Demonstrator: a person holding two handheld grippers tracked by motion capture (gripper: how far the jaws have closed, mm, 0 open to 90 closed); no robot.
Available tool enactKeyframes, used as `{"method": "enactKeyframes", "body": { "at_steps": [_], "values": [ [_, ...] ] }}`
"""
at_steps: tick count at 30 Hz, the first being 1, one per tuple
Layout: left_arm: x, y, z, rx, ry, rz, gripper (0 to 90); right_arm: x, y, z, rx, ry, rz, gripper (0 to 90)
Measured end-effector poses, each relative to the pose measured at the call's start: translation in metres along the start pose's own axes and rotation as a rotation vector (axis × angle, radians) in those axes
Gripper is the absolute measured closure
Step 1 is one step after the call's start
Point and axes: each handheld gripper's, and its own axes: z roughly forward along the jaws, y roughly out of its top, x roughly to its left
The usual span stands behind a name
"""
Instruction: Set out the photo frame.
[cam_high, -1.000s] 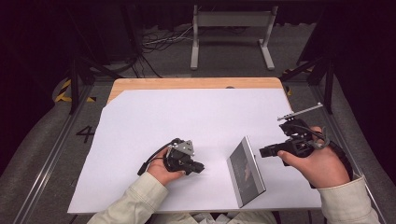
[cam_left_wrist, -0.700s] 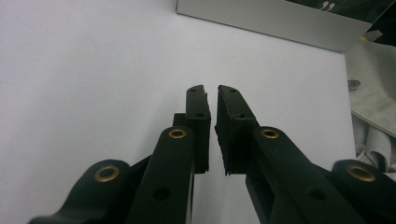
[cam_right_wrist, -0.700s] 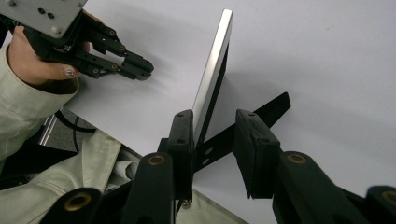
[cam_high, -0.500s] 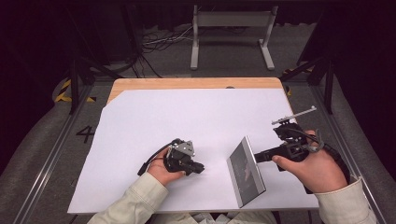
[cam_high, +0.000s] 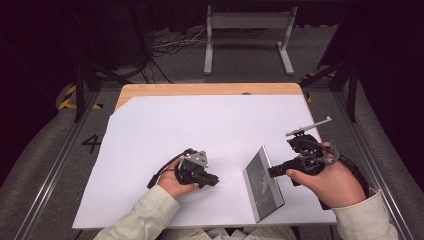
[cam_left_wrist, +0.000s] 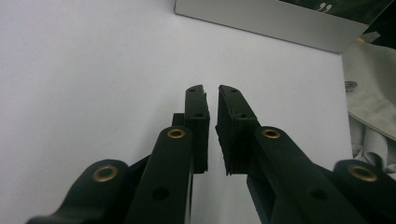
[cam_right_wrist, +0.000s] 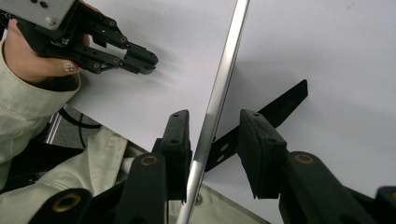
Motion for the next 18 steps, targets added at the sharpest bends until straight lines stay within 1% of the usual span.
{"method": "enactKeyframes", "body": {
  "at_steps": [10, 15, 18],
  "values": [
    [0.0, 0.0, 0.001, 0.007, -0.001, 0.003, 82.4, 0.002, 0.0, 0.012, 0.027, -0.001, 0.005, 63.0],
    [0.0, -0.001, 0.001, 0.007, -0.001, 0.003, 82.4, 0.002, 0.001, 0.017, 0.032, -0.012, 0.013, 63.0],
    [0.0, -0.001, 0.002, 0.007, -0.002, 0.004, 82.4, 0.002, 0.001, 0.022, 0.044, -0.017, 0.015, 63.2]
  ]
}}
